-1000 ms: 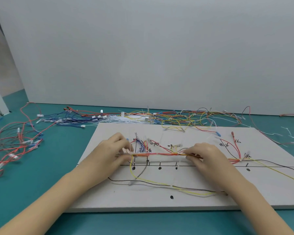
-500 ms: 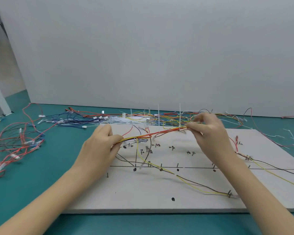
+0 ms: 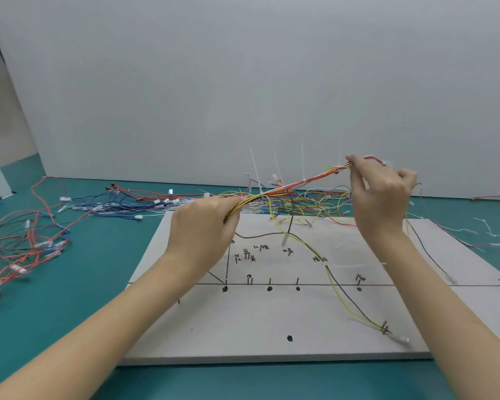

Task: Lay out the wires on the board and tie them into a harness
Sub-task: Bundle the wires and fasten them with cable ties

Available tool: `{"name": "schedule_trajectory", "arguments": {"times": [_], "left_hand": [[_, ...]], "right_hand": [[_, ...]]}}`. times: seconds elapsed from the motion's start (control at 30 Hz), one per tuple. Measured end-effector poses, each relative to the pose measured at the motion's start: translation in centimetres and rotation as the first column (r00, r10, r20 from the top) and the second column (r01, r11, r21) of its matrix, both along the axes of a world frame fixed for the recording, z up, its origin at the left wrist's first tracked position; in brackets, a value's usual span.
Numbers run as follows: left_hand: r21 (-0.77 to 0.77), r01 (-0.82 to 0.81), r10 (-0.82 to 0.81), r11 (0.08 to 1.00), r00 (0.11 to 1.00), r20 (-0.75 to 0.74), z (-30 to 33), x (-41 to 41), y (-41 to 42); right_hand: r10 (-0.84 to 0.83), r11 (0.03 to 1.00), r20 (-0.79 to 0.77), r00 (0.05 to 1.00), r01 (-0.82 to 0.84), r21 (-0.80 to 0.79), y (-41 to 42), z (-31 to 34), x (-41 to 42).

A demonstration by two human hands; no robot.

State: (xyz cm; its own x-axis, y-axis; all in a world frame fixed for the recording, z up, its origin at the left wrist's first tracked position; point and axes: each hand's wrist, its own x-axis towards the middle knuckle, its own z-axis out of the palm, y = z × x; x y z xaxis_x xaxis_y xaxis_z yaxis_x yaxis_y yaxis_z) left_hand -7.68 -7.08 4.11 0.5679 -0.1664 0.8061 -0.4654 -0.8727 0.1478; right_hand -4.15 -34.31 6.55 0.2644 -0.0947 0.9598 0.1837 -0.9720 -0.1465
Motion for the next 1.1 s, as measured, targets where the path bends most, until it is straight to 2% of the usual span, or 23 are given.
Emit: {"name": "schedule_trajectory", "arguments": {"times": [0.07,0.13,0.17,0.2,0.23,0.27,0.33,0.43,0.47,0.5,0.57,0.63,0.7,0.73,0.8,0.87,0.93,0.97,1.0,1.03,1.1], "left_hand": [[-0.066,-0.065,0.059,0.996,0.994,-0.091,-0.2,0.1,0.8],[-0.126,-0.16,0.126,0.979,0.961,-0.246,-0.4,0.7,2.3],[-0.19,-0.154,0.083,0.97,0.939,-0.335,-0.4,1.0,3.0],[-0.332,-0.108,-0.046,0.937,0.905,-0.423,-0.3,1.2,3.4],[-0.521,-0.059,-0.235,0.852,0.846,-0.479,0.1,1.2,3.5],[-0.688,-0.039,-0.416,0.725,0.771,-0.482,0.5,1.0,3.3],[-0.896,-0.059,-0.696,0.441,0.607,-0.383,1.1,0.4,2.8],[-0.99,-0.138,-0.909,-0.01,0.413,-0.049,1.8,-0.2,2.4],[-0.984,-0.152,-0.927,-0.089,0.374,0.026,2.1,-0.5,2.4],[-0.984,-0.143,-0.938,-0.109,0.343,0.054,2.3,-0.8,2.3],[-0.994,-0.095,-0.956,-0.058,0.291,0.028,2.8,-1.4,2.0],[-0.998,-0.052,-0.97,-0.027,0.241,0.014,3.0,-1.9,1.6],[-0.999,-0.03,-0.975,-0.039,0.219,0.031,3.3,-2.5,1.0],[-0.998,-0.027,-0.976,-0.056,0.21,0.049,3.5,-2.8,0.6],[-0.992,-0.039,-0.981,-0.118,0.162,0.111,4.1,-3.3,-0.3],[-0.977,-0.075,-0.976,-0.198,0.103,0.189,4.9,-3.8,-1.6],[-0.971,-0.079,-0.972,-0.226,0.079,0.22,5.5,-4.1,-2.7],[-0.973,-0.069,-0.973,-0.221,0.081,0.215,5.6,-4.2,-3.2],[-0.976,-0.057,-0.975,-0.208,0.095,0.202,5.5,-4.3,-3.6],[-0.981,-0.04,-0.976,-0.187,0.121,0.181,5.3,-4.2,-3.8],[-0.993,0.02,-0.97,-0.117,0.215,0.118,4.6,-4.0,-3.9]], "right_hand": [[0.12,0.993,0.004,0.993,-0.121,0.011,1.2,0.3,-1.2],[0.193,0.98,0.033,0.981,-0.191,-0.059,2.5,0.2,-2.9],[0.218,0.97,0.044,0.975,-0.211,-0.118,3.2,0.0,-3.9],[0.245,0.956,0.047,0.968,-0.234,-0.179,3.8,-0.3,-4.8],[0.276,0.937,0.044,0.96,-0.259,-0.234,4.4,-0.6,-5.8],[0.31,0.917,0.034,0.95,-0.29,-0.274,5.0,-0.8,-6.8],[0.403,0.87,-0.003,0.915,-0.384,-0.31,5.9,-1.4,-8.8],[0.5,0.811,-0.055,0.864,-0.49,-0.32,7.3,-2.5,-11.3],[0.512,0.8,-0.078,0.855,-0.508,-0.32,7.6,-3.0,-11.9],[0.521,0.791,-0.107,0.847,-0.526,-0.312,7.9,-3.5,-12.3],[0.54,0.785,-0.176,0.823,-0.568,-0.247,8.2,-4.3,-12.7],[0.563,0.788,-0.253,0.787,-0.603,-0.121,8.1,-4.6,-12.8],[0.553,0.811,-0.393,0.734,-0.582,0.055,7.9,-4.4,-12.6],[0.553,0.818,-0.486,0.677,-0.551,0.165,7.9,-4.3,-12.4],[0.609,0.785,-0.613,0.504,-0.492,0.376,7.9,-4.2,-12.2],[0.747,0.659,-0.592,0.303,-0.457,0.597,8.2,-4.1,-12.1],[0.903,0.421,-0.419,0.094,-0.392,0.818,8.7,-3.7,-12.0],[0.94,0.331,-0.34,0.034,-0.34,0.88,8.6,-3.5,-11.9],[0.954,0.284,-0.298,-0.003,-0.303,0.91,8.3,-3.2,-11.9],[0.954,0.278,-0.3,-0.028,-0.296,0.914,7.8,-3.1,-11.8],[0.943,0.313,-0.332,-0.021,-0.277,0.908,6.6,-3.3,-11.1]]}}
